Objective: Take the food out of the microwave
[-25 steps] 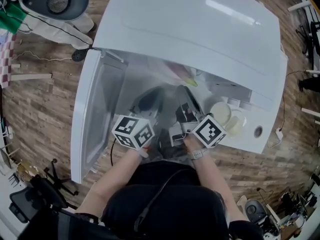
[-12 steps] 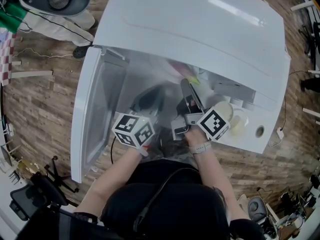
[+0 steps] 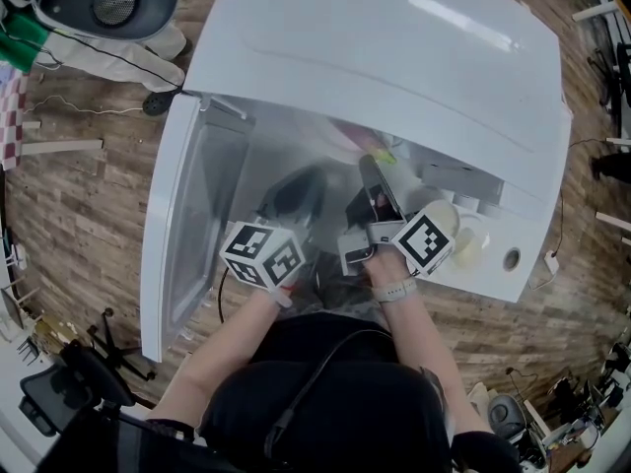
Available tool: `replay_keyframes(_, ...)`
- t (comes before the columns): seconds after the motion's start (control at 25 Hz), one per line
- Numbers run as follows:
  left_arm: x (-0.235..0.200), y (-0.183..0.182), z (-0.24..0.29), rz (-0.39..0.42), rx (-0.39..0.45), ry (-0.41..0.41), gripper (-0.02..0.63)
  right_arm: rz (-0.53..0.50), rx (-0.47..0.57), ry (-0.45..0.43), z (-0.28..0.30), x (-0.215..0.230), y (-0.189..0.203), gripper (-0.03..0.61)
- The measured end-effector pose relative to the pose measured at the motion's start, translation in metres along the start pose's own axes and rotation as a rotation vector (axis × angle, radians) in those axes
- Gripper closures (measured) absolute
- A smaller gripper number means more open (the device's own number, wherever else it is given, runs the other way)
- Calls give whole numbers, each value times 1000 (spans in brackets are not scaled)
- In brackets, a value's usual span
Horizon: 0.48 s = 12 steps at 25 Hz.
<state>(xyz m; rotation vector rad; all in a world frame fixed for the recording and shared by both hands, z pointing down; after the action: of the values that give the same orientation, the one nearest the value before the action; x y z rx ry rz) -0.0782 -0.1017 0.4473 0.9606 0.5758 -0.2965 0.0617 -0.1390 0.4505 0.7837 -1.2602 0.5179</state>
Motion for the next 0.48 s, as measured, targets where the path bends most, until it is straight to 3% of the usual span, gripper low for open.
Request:
replay_keyframes(0.28,6,-5,0,-27,2,20,588,91,37,-10,-11,0,1,540)
replay_keyframes(0.48,11,-2,2,-72,-32,24,519,89,39,-25,-18,-2,0,541)
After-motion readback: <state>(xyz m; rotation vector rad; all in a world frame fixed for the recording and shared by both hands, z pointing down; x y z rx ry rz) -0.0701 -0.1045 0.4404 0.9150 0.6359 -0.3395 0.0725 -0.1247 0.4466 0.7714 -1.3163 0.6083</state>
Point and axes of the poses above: the fingertips, and each gripper's own axes: z forward along the fingers, x to its right, y out of its underside, the point moved 5 cm from there along -z, backward along the fingers, and after that the axes turned 12 degrees about -y, right-handed, at the moved point
